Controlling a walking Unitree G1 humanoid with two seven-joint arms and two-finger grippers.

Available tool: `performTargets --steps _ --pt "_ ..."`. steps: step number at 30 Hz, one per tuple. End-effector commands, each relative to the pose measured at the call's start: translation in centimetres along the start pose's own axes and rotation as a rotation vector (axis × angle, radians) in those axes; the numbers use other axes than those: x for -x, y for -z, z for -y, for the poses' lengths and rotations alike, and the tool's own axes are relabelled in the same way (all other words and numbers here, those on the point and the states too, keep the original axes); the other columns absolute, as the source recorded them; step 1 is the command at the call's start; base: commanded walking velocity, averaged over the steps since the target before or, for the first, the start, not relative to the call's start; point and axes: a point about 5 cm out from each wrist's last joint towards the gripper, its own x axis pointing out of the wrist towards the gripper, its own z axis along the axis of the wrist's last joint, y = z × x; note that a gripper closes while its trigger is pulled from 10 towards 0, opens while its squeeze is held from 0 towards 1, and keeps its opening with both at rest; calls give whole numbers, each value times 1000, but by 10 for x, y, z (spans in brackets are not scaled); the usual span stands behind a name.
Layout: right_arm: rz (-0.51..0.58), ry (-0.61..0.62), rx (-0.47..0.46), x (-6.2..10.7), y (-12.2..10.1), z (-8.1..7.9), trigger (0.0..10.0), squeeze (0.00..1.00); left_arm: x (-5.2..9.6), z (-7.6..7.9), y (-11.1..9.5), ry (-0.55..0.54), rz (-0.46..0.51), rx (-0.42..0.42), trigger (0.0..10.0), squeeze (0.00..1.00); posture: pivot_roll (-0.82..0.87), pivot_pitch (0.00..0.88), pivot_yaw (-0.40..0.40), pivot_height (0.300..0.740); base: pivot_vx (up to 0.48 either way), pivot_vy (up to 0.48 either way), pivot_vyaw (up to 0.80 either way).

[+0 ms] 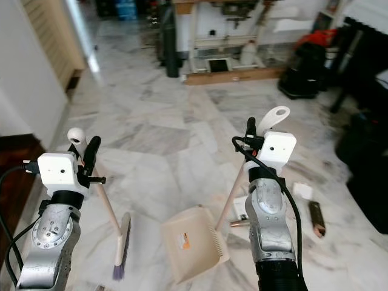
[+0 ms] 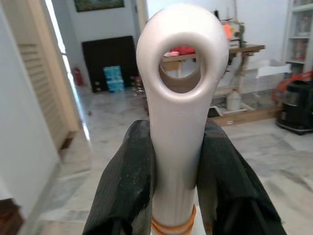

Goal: Sweep floor

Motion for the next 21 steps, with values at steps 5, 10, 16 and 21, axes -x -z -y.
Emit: performTargets --steps 5,10,16,21 --pt "38 -5 2 -2 -7 -3 10000 0 -1 -3 -8 -6 34 -10 10000 0 4 85 24 740 283 0 0" --pt "35 -11 -2 -1 -6 -5 10000 0 0 -3 -7 -5 31 -10 10000 0 3 76 25 740 302 0 0" --pt "35 -5 5 -1 -6 -2 10000 0 1 -3 -7 -3 32 -12 10000 0 2 73 25 740 315 0 0" --pt "32 2 10 -1 -5 0 10000 0 0 -2 -7 2 35 -7 10000 0 1 85 25 740 253 0 0"
